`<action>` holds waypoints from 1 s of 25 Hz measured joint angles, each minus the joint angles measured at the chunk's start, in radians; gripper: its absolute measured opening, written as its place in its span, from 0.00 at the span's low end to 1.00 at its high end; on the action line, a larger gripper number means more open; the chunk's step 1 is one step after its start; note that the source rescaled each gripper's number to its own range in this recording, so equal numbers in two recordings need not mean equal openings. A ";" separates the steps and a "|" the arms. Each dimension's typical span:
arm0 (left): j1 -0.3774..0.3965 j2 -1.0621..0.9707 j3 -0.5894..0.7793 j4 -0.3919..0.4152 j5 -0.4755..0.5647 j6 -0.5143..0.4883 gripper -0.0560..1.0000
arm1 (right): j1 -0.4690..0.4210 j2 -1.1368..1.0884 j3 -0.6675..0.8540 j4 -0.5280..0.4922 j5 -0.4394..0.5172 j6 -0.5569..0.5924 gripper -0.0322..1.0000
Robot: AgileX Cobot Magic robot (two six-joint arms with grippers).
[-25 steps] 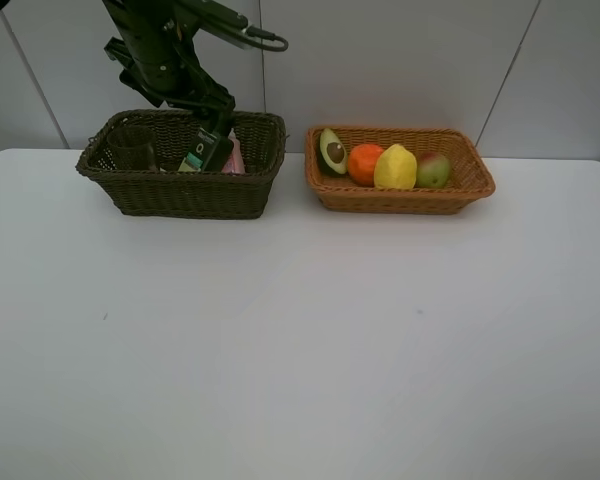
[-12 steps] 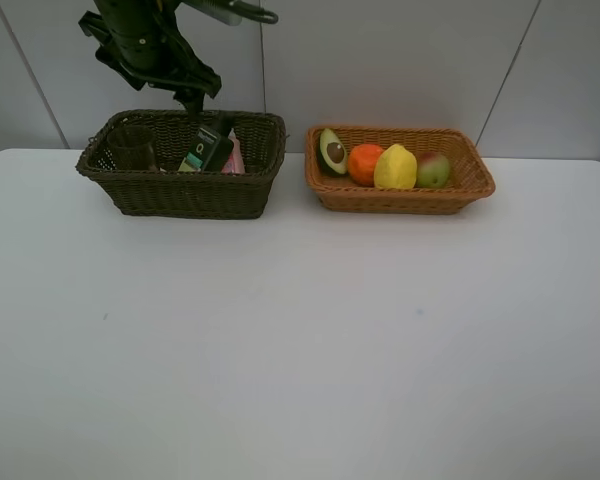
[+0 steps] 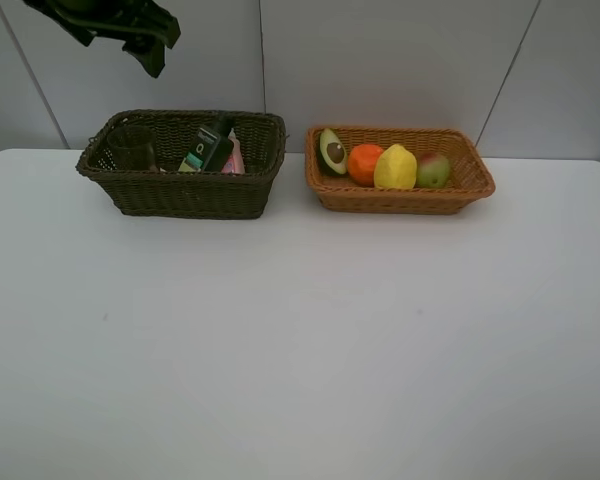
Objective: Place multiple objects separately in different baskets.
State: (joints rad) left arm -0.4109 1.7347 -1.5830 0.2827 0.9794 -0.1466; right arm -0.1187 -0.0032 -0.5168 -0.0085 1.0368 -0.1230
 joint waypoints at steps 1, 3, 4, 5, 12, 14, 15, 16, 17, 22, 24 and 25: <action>0.000 -0.027 0.024 0.000 -0.005 -0.001 1.00 | 0.000 0.000 0.000 0.000 0.000 0.000 1.00; 0.000 -0.078 0.085 0.000 -0.017 -0.006 1.00 | 0.000 0.000 0.000 0.000 0.000 0.000 1.00; 0.000 -0.108 0.111 0.000 -0.024 -0.012 1.00 | 0.000 0.000 0.000 0.000 0.000 0.000 1.00; 0.000 -0.137 0.144 0.000 -0.035 -0.020 1.00 | 0.000 0.000 0.000 0.000 0.000 0.000 1.00; 0.000 -0.366 0.371 0.000 -0.054 -0.078 1.00 | 0.000 0.000 0.000 0.000 0.000 0.000 1.00; 0.000 -0.442 0.437 0.000 -0.047 -0.090 1.00 | 0.000 0.000 0.000 0.000 0.000 0.000 1.00; 0.000 -0.484 0.463 0.000 -0.039 -0.103 1.00 | 0.000 0.000 0.000 0.000 0.000 0.000 1.00; 0.000 -0.527 0.493 -0.001 -0.029 -0.113 1.00 | 0.000 0.000 0.000 0.000 0.000 0.000 1.00; 0.000 -0.563 0.521 -0.003 -0.017 -0.122 1.00 | 0.000 0.000 0.000 0.000 0.000 0.000 1.00; 0.000 -0.769 0.646 -0.041 0.044 -0.135 1.00 | 0.000 0.000 0.000 0.000 0.000 0.000 1.00; 0.000 -0.858 0.701 -0.066 0.065 -0.136 1.00 | 0.000 0.000 0.000 0.000 0.000 0.000 1.00; 0.000 -0.896 0.729 -0.076 0.073 -0.136 1.00 | 0.000 0.000 0.000 0.000 0.000 0.000 1.00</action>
State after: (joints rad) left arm -0.4109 0.8386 -0.8541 0.2066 1.0525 -0.2822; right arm -0.1187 -0.0032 -0.5168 -0.0085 1.0368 -0.1230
